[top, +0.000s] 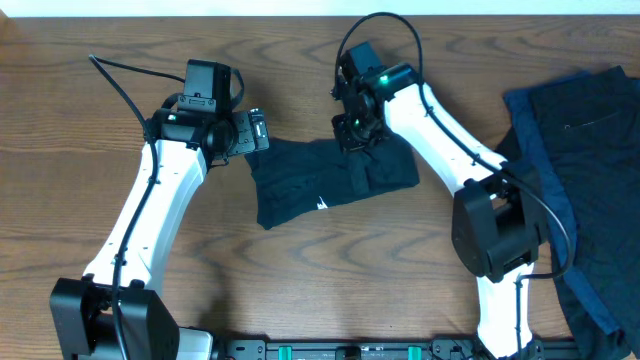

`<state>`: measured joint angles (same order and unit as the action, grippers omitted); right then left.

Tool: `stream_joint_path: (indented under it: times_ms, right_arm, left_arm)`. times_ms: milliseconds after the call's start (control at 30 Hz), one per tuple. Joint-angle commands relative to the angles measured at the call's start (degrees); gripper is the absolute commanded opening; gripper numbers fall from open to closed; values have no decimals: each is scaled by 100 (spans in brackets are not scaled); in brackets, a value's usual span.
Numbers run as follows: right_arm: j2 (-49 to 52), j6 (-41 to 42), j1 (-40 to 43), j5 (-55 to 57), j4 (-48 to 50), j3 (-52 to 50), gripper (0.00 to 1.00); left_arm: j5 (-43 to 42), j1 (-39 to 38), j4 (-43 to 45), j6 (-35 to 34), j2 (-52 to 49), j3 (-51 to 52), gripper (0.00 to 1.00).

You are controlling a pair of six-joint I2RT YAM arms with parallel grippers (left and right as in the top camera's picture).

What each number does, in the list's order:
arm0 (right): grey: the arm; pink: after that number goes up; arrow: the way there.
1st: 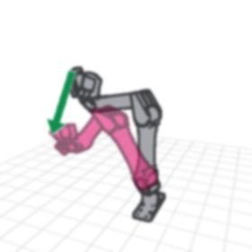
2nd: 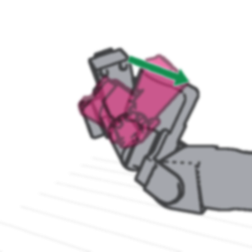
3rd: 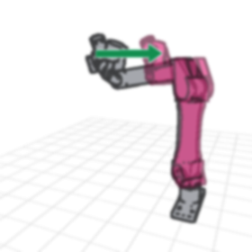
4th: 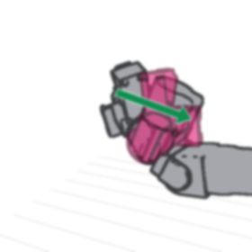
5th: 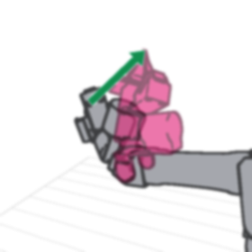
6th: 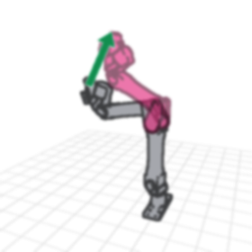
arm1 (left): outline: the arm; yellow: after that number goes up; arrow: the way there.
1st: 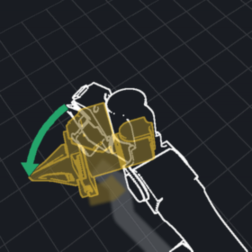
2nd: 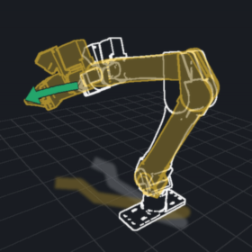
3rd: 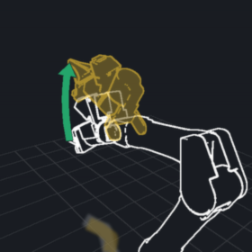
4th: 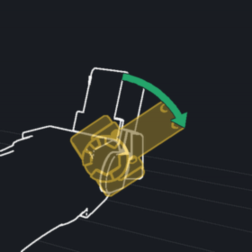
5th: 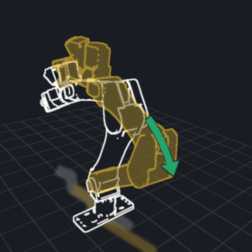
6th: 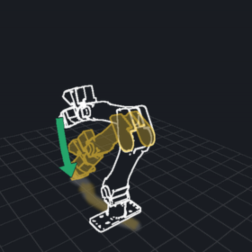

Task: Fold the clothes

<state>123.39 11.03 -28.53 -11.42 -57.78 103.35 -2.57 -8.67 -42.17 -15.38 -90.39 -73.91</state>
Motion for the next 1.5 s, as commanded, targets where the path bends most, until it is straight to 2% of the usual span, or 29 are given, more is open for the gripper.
stream_joint_path:
  times_ms: [0, 67, 100, 200, 267, 300, 333, 467, 600, 667, 767, 833, 1000, 1233, 1467]
  right_arm:
    - [52, -103, -92, -103, 42, -85, 4]
    - [52, -103, -103, -103, 39, -87, 7]
    - [52, -103, -111, -105, 37, -87, 13]
    - [50, -278, -116, -339, 15, -87, 40]
    - [46, -905, -116, -857, -52, -70, 57]
    - [46, -1233, -101, -1019, -173, -22, 64]
    - [46, -1379, -76, -990, -293, 39, 68]
    - [46, -1388, 127, -723, -699, 382, 67]
    - [46, -1322, 293, -721, -811, 505, 57]
    - [46, -1325, 313, -719, -839, 459, 55]
    - [48, -1445, 251, -721, -852, 306, 54]
    - [46, -1893, 120, -651, -852, 210, 54]
    - [46, -2319, -280, -37, -824, 195, 55]
    - [48, -2441, -708, 916, -841, 184, 55]
    - [48, -2437, -791, 1049, -586, -48, 51]
  left_arm:
    - [70, 35, -20, 28, -22, 57, 99]
    - [72, 35, -17, 28, -22, 57, 99]
    - [70, 35, -17, 28, -22, 57, 99]
    - [72, 35, -17, 28, -22, 55, 99]
    - [72, 35, -17, 28, -22, 57, 99]
    - [70, 35, -17, 28, -22, 55, 99]
    - [70, 35, -17, 28, -22, 57, 99]
    - [72, 35, -15, 28, -22, 57, 99]
    - [70, 35, 28, 28, -22, 57, 98]
    - [70, 35, 28, 28, -22, 57, 99]
    - [70, 35, 24, 28, -22, 57, 99]
    - [70, 35, 24, 28, -22, 57, 99]
    - [72, 35, 26, 28, -24, 57, 99]
    - [72, 35, 24, 28, -26, 57, 99]
    - [118, 37, 26, 26, -26, 57, 99]
